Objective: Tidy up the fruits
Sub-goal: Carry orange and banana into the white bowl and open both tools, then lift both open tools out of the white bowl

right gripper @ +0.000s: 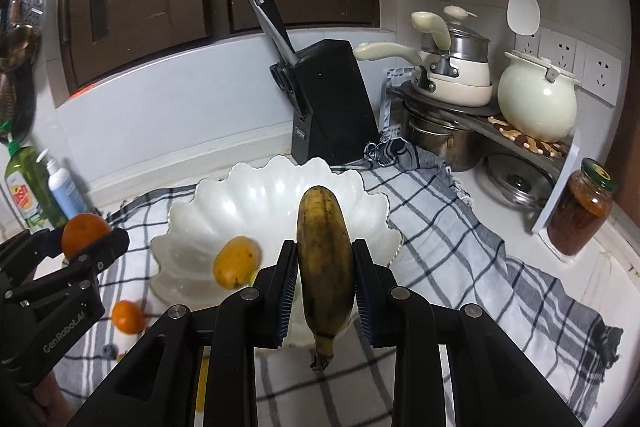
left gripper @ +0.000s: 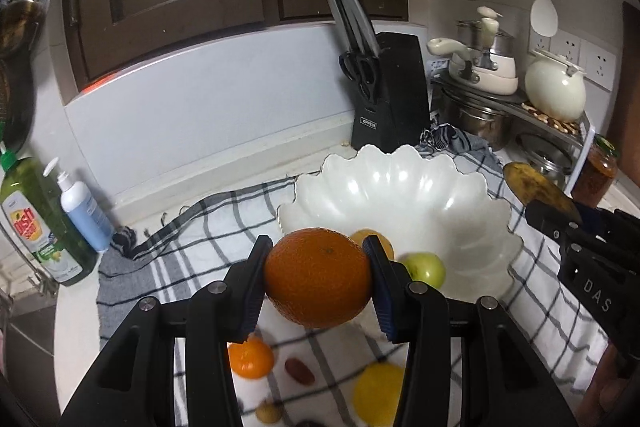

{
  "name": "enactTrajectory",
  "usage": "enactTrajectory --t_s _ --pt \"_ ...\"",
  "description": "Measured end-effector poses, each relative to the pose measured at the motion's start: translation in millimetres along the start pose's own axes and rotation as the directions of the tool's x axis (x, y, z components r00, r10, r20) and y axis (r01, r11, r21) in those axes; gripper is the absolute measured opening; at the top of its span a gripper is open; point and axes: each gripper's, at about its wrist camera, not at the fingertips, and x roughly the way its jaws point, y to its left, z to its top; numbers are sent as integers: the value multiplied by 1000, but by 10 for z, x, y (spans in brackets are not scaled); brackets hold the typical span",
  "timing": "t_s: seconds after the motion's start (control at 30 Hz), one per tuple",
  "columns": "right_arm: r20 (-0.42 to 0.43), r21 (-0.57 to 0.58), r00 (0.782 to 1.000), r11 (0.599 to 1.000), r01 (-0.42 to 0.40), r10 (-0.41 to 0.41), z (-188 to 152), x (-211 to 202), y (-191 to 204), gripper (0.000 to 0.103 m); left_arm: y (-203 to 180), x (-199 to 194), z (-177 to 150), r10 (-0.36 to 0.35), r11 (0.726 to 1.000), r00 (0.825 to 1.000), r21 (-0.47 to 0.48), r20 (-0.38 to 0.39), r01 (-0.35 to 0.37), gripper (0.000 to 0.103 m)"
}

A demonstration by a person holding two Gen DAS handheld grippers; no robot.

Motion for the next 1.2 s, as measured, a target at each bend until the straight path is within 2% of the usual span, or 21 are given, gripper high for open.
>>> enactTrajectory --t_s 0.4,0.63,0.83,0.87,0.93,0.97,1.03,1.07,1.13,1.2 --pt "-69 11 997 999 37 -36 136 664 -147 29 -70 688 171 -15 1000 999 8 -47 15 46" --pt "-143 1 989 999 37 -37 61 1037 -209 28 -94 1057 105 -13 1000 992 5 -122 14 46" --pt "-210 9 977 999 39 -36 -30 1277 -238 29 -100 1276 -7 -7 1000 980 1 -200 8 47" --pt "-220 5 975 999 39 -37 -42 1298 -231 29 -101 1300 -29 -1 1000 977 3 -213 1 49" --pt "-244 -9 969 999 42 -43 -69 1341 -213 29 -91 1305 -45 15 1000 976 4 -215 -15 61" --pt "-247 -14 968 999 48 -50 -79 1345 -206 30 -78 1299 -47 9 1000 977 1 -212 -10 66" --pt "-230 -25 970 997 74 -78 -75 1308 -200 48 -69 1279 -34 7 1000 977 0 -213 -7 68" --pt "-212 -27 972 995 97 -100 -62 1265 -205 62 -73 1267 -27 5 1000 976 3 -216 -5 71" --pt "-184 -22 978 995 100 -102 -30 1186 -214 69 -88 1223 -11 6 1000 977 16 -215 -3 77" --pt "-166 -18 979 993 118 -120 13 1116 -214 81 -78 1172 4 24 1000 978 15 -206 -21 91"
